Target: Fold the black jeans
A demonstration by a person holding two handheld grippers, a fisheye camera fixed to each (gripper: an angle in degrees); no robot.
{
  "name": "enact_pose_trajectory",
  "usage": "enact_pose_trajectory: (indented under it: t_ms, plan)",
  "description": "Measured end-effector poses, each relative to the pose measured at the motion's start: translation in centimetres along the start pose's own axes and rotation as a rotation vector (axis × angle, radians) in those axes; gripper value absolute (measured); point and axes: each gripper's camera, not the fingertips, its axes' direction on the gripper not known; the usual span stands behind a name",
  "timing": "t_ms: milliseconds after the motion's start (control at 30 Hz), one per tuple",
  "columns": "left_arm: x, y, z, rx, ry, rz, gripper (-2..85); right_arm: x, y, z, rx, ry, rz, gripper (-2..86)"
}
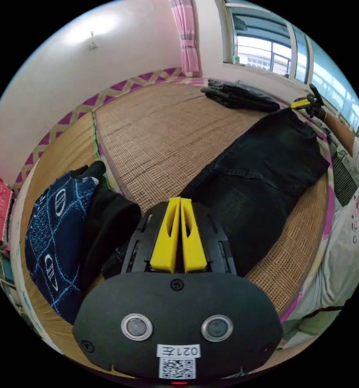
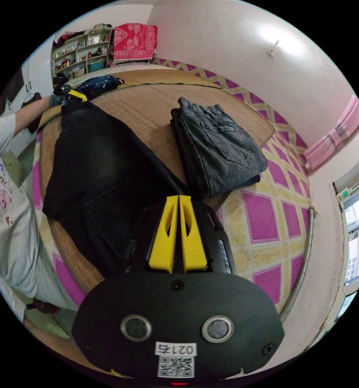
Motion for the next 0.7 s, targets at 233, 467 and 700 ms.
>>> enact_pose_trajectory:
  t_ms: [233,467,700]
  plan:
    - [5.5,6.5,-13.1,0.256,0.003,0.04,-0.9,-3.5,9.9,-13.6,0.311,-0.093,0.044,-0.9]
    - [10.4,17.9,-20.0,0.34,0.067,-0.103,-0.9,-12.7,22.5,-16.7,0.243,-0.264,-0.027,-1.0]
    - [11.7,16.0,-16.8,0.314,0.003,-0.117,2.0,-14.7,26.9,-11.3,0.164,-0.332,0.06,-0.8]
